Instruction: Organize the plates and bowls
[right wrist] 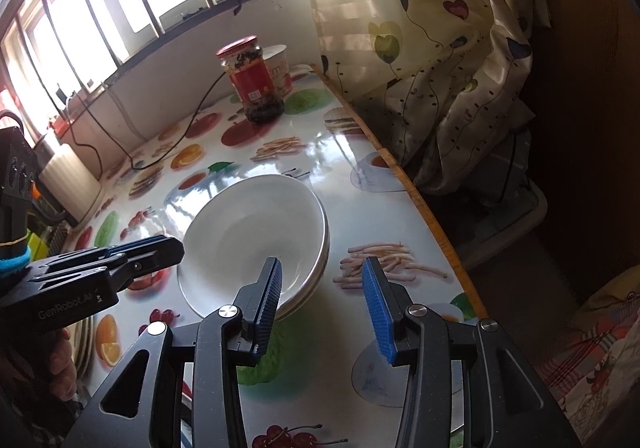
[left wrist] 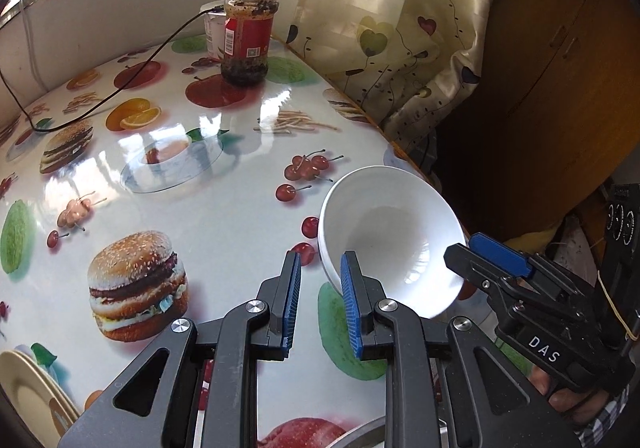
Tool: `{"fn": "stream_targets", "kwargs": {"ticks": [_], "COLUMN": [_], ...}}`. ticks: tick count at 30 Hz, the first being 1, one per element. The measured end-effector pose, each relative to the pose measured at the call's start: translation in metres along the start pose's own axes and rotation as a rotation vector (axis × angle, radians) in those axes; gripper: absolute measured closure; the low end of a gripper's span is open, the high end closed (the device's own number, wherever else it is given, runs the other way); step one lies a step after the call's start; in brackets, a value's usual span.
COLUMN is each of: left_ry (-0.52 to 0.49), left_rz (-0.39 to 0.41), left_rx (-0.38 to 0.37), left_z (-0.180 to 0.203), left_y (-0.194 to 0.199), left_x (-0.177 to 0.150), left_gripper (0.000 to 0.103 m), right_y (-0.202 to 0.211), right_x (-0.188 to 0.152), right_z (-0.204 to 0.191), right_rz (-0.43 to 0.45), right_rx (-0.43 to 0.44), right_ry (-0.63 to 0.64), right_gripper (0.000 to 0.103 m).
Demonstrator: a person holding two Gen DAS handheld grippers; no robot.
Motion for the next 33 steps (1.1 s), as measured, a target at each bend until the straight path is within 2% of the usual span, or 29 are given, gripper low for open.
{"fn": "stream_targets", "kwargs": {"ticks": [5,9,13,15,18,20,33], "left_ry": [-0.008,-0.024,-0.027,-0.028,-0.043,-0.048,-0.062], "left_rz": [-0.014,-0.02,-0.021,-0.02,-0.019,-0.02,-0.016], "left_rx": [0.008,0.018,0.024,0.027,0.036,0.027,0.046], "left_z": [0.003,0.006,0.007,0.007,0.008,0.01,0.011], "left_y": [-0.007,-0.009,-0.011,-0.011,-0.011,-0.011,-0.012], "left_x": [0.0,0.0,0.0,0.0,0.0,0.0,0.0], "left_gripper": [0.082,0.082,0.082,0.082,0.083,0.089,0.089], "right_y": [-0.009,-0.014,-0.015,-0.016,-0.017,-0.017,-0.017], "right_x": [0.002,0.002,0.003,0.003,0.003,0.003,0.004], "right_z": [-0.002,-0.003,-0.004,-0.005,-0.005,-0.005,-0.005], "right_rz": [-0.003,-0.011,-0.006,-0.006,-0.006,-0.005,-0.002], "right_rx": [0.007,0.009,0.012,0.007,0.007,0.008,0.004], "right_ry": [0.005,0.012,0.009,0.014,0.013,0.011,0.009], "right_gripper": [0.063,0.076,0.078,0.083,0.084,0.084,0.085]}}
Point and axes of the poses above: each gripper's, at about its wrist camera, not at the fingertips, and y roughly against the way its jaws point, z to its right, x to its top, the point moved 3 cm from there along -y, roughly the way its jaws point, and after that the axes turned 8 degrees about z, right-handed, at the moved point
